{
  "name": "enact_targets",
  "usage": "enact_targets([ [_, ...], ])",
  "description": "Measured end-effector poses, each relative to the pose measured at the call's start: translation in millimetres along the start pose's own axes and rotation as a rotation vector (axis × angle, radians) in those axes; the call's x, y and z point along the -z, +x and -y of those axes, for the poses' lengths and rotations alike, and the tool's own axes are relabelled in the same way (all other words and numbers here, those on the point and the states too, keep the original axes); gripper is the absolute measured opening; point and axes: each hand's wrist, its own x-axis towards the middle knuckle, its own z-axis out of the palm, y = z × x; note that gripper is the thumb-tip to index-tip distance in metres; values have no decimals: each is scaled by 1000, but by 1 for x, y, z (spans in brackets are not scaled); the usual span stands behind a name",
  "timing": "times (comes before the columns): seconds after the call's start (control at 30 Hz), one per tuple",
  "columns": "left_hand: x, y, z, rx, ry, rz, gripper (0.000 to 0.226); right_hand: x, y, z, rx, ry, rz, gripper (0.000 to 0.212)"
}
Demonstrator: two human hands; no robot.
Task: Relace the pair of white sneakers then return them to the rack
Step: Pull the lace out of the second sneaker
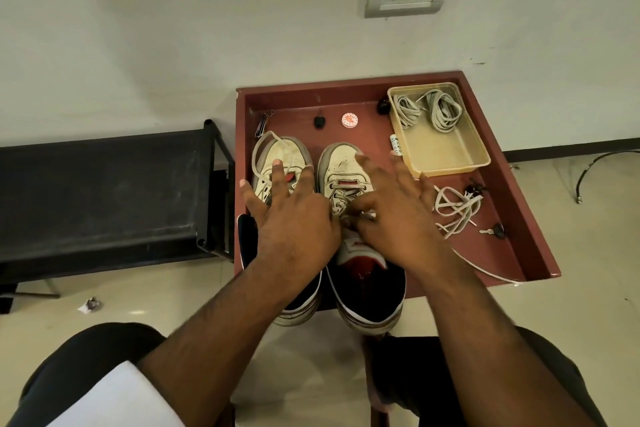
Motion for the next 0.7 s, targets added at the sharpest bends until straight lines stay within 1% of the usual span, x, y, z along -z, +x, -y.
enact_targets([
  [0.03, 0, 0, 0, 0, -5, 0, 31, 6, 0, -2, -69, 226, -70, 6],
  [0.1, 1, 0, 0, 1, -12, -1, 33, 26, -3, -5, -234, 802, -294, 18],
  [0.13, 1, 0, 0, 1, -14, -5, 32, 36, -6, -11, -307, 998, -421, 21],
  [0.17, 1, 0, 0, 1, -13, -9, 32, 44, -10, -16, -357, 1072, -508, 21],
  [0.2, 0, 0, 0, 1, -8, -14, 32, 48, -14, -22, -399, 1043, -527, 20],
  [0.23, 0, 0, 0, 0, 1, -19, 32, 48, -15, -27, -430, 955, -498, 17],
  [0.27, -1, 0, -1, -1, 11, -24, 32, 45, -18, -30, -451, 837, -436, 9],
  [0.3, -2, -1, -1, 0, 19, -35, 31, 40, -20, -29, -472, 658, -357, 10],
  [0.33, -3, -1, -2, -3, 23, -54, 32, 34, -21, -28, -454, 442, -289, 31],
  [0.37, -5, -1, -3, -9, 24, -81, 34, 27, -20, -26, -398, 292, -248, 46],
  [0.4, -6, -2, -4, -18, 20, -111, 39, 24, -19, -19, -340, 211, -233, 53],
  [0.43, -8, -2, -4, -28, 10, -139, 45, 20, -17, -11, -273, 182, -217, 52],
  [0.5, -12, -2, -5, -47, 4, -172, 50, 8, -11, 2, -203, 96, -108, 44],
  [0.53, -14, -2, -6, -51, 5, -177, 48, 2, -9, 6, -212, 50, -49, 38],
  [0.57, -16, -1, -5, -51, 0, -177, 46, -1, -8, 7, -232, 38, -26, 30],
  [0.63, -16, 0, -5, -56, -15, -172, 42, -1, -7, 2, -294, 77, -26, 17],
  [0.7, -12, 2, -4, -59, -18, -149, 46, 5, -8, -15, -345, 182, -43, 2],
])
